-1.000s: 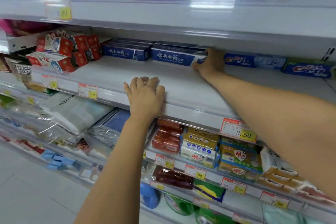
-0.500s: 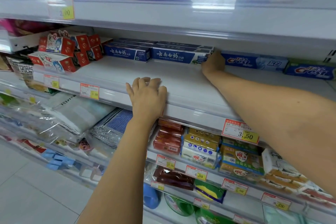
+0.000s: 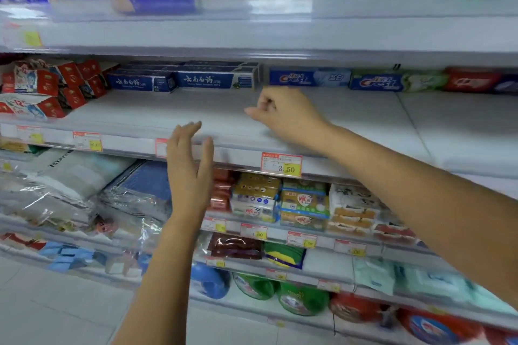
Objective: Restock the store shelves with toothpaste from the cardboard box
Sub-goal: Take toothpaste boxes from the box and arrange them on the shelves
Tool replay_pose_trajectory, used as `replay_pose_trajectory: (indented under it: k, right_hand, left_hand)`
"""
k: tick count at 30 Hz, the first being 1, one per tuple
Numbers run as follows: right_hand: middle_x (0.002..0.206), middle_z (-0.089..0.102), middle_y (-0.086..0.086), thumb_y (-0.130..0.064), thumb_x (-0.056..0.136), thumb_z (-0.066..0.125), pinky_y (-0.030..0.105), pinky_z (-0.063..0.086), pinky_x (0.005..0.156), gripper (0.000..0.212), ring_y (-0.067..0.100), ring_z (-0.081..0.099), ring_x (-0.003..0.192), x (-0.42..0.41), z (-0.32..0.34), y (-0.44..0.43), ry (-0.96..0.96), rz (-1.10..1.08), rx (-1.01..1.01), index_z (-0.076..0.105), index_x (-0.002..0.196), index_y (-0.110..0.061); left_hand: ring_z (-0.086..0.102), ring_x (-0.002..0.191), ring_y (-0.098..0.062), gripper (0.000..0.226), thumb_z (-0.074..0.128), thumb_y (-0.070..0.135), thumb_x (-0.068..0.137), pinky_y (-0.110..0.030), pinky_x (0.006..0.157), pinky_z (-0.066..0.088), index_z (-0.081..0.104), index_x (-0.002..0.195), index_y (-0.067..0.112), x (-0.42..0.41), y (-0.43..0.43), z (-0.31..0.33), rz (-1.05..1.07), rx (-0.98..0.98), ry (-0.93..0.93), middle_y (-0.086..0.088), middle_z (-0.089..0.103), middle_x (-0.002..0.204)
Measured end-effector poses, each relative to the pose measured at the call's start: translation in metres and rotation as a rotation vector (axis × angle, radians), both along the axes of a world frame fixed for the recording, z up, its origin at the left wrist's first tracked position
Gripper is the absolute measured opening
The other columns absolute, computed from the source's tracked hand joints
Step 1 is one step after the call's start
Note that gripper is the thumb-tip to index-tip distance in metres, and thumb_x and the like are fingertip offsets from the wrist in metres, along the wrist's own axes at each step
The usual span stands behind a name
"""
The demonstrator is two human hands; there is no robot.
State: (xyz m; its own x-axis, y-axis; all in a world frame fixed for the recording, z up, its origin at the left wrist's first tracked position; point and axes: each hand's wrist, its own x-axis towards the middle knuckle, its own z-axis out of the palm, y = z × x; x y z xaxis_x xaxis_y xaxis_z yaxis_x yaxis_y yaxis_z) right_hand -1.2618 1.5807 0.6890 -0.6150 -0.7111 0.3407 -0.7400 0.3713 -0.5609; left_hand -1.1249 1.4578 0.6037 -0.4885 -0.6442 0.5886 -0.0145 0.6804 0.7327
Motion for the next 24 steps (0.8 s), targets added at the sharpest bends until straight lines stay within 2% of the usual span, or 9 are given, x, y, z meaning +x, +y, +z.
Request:
replay_pose_trajectory:
  k: [2, 3, 5, 7, 11, 13, 18, 22, 24]
  right_hand:
    - [0.054, 0.044, -0.008, -0.041, 0.090, 0.060, 0.029, 0.035, 0.057, 0.035, 0.005, 0.040, 0.052, 0.019, -0.004, 0.057, 0.020, 0.013, -0.049, 0.054, 0.068, -0.014]
    - [0.051, 0.042, -0.008, -0.041, 0.090, 0.060, 0.029, 0.035, 0.056, 0.038, 0.006, 0.040, 0.050, 0.026, -0.007, 0.086, 0.007, 0.019, -0.044, 0.052, 0.064, -0.015]
    - [0.044, 0.041, -0.008, -0.040, 0.090, 0.060, 0.027, 0.032, 0.053, 0.041, 0.006, 0.040, 0.046, 0.032, -0.019, 0.145, -0.061, 0.021, -0.020, 0.047, 0.059, -0.017]
    - [0.042, 0.040, -0.007, -0.040, 0.090, 0.061, 0.024, 0.028, 0.050, 0.041, 0.005, 0.041, 0.046, 0.033, -0.038, 0.203, -0.103, 0.011, 0.045, 0.047, 0.060, -0.015]
    - [0.045, 0.033, -0.005, -0.040, 0.090, 0.061, 0.024, 0.024, 0.049, 0.038, 0.002, 0.042, 0.047, 0.030, -0.093, 0.323, -0.151, -0.043, 0.215, 0.056, 0.067, -0.009]
    - [0.051, 0.040, -0.005, -0.041, 0.089, 0.061, 0.019, 0.027, 0.048, 0.033, 0.003, 0.044, 0.050, 0.026, -0.125, 0.391, -0.252, -0.105, 0.304, 0.057, 0.074, -0.012]
    - [0.090, 0.047, 0.001, -0.011, 0.083, 0.065, 0.033, 0.041, 0.069, 0.020, 0.024, 0.054, 0.081, 0.026, -0.221, 0.565, -0.503, -0.331, 0.427, 0.047, 0.080, -0.018]
    - [0.089, 0.054, 0.012, 0.001, 0.083, 0.058, 0.033, 0.037, 0.069, 0.007, 0.026, 0.053, 0.084, 0.041, -0.289, 0.676, -0.653, -0.487, 0.480, 0.056, 0.080, -0.006]
    - [0.079, 0.051, 0.007, 0.001, 0.084, 0.057, 0.034, 0.038, 0.072, 0.022, 0.026, 0.052, 0.083, 0.051, -0.325, 0.716, -0.730, -0.561, 0.515, 0.048, 0.068, -0.012]
  left_hand:
    - [0.055, 0.083, 0.004, 0.015, 0.048, 0.029, 0.097, -0.013, 0.074, 0.042, 0.059, 0.088, 0.028, 0.011, 0.058, -0.012, -0.129, 0.058, 0.059, 0.015, 0.062, 0.085]
    - [0.049, 0.064, 0.003, 0.025, 0.048, 0.032, 0.096, -0.018, 0.060, 0.040, 0.054, 0.072, 0.028, 0.014, 0.084, -0.020, -0.177, 0.093, 0.036, 0.012, 0.057, 0.066]
    - [0.044, 0.052, -0.003, 0.043, 0.045, 0.045, 0.093, -0.026, 0.053, 0.036, 0.052, 0.058, 0.020, 0.013, 0.132, -0.044, -0.268, 0.157, -0.086, 0.004, 0.053, 0.054]
    - [0.049, 0.048, -0.009, 0.057, 0.047, 0.050, 0.090, -0.027, 0.052, 0.036, 0.055, 0.055, 0.007, 0.009, 0.179, -0.067, -0.361, 0.210, -0.209, -0.003, 0.054, 0.050]
    - [0.048, 0.045, -0.002, 0.056, 0.057, 0.030, 0.093, -0.016, 0.049, 0.032, 0.050, 0.058, -0.013, 0.000, 0.285, -0.103, -0.587, 0.302, -0.397, -0.009, 0.046, 0.045]
    - [0.045, 0.046, -0.009, 0.049, 0.057, 0.031, 0.091, -0.021, 0.052, 0.034, 0.051, 0.061, -0.008, -0.008, 0.339, -0.121, -0.671, 0.364, -0.501, -0.021, 0.048, 0.056]
    - [0.052, 0.062, -0.010, 0.024, 0.069, 0.015, 0.085, -0.023, 0.060, 0.039, 0.052, 0.068, 0.014, -0.020, 0.471, -0.186, -0.803, 0.361, -0.800, -0.002, 0.056, 0.067]
    - [0.051, 0.061, -0.006, 0.028, 0.069, 0.011, 0.084, -0.017, 0.058, 0.038, 0.052, 0.065, 0.018, -0.021, 0.558, -0.234, -0.792, 0.434, -0.953, 0.005, 0.058, 0.072]
    - [0.057, 0.072, -0.012, 0.027, 0.068, 0.014, 0.086, -0.013, 0.059, 0.039, 0.052, 0.066, 0.019, -0.022, 0.593, -0.261, -0.752, 0.471, -1.073, 0.006, 0.061, 0.081]
